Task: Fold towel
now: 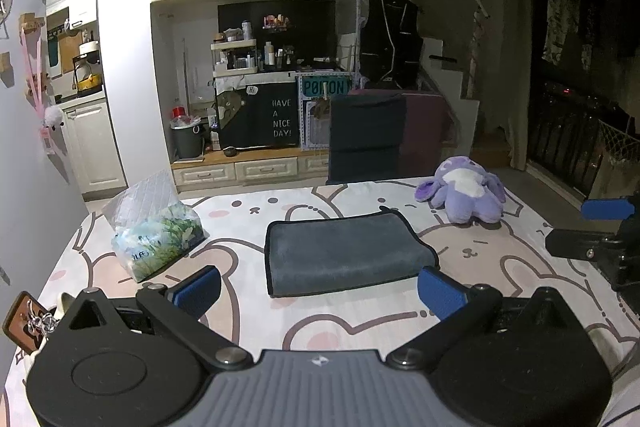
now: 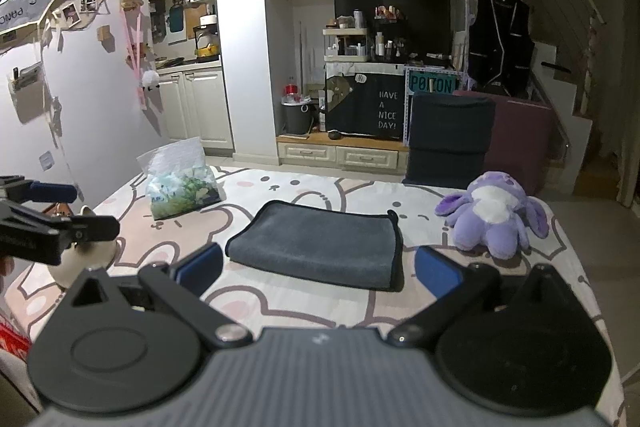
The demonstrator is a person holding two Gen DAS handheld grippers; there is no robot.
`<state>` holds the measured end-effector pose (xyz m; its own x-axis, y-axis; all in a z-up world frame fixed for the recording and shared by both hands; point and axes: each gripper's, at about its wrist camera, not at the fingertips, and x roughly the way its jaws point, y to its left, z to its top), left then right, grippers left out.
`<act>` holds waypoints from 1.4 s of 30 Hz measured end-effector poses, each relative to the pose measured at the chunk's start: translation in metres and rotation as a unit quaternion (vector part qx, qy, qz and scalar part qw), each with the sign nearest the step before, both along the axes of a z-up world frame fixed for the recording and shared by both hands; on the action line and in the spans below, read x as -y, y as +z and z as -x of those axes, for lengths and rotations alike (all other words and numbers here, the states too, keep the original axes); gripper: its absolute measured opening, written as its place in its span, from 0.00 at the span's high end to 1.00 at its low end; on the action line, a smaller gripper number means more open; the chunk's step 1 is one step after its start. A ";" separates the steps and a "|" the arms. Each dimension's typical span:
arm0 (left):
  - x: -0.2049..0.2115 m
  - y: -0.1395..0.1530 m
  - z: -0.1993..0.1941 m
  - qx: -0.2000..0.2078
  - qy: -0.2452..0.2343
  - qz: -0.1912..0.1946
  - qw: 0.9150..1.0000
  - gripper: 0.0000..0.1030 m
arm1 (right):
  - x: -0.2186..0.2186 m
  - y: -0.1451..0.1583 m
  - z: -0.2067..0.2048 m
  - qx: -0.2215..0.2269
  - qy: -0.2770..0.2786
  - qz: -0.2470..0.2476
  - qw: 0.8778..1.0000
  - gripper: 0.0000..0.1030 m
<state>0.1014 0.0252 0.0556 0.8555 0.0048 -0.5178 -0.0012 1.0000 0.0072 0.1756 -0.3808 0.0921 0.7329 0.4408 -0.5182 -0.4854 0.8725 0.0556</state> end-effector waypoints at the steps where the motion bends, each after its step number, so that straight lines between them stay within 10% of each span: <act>1: 0.001 0.000 0.003 0.002 0.000 0.001 1.000 0.00 | 0.001 -0.001 0.003 0.000 -0.001 0.000 1.000 0.00; 42: 0.016 -0.046 0.081 0.001 -0.012 -0.004 1.000 0.00 | 0.022 -0.034 0.074 -0.006 -0.014 0.008 1.000 0.00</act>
<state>0.0201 0.0090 0.0098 0.8568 -0.0123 -0.5156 0.0234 0.9996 0.0150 0.1013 -0.4027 0.0586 0.7384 0.4120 -0.5339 -0.4598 0.8867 0.0483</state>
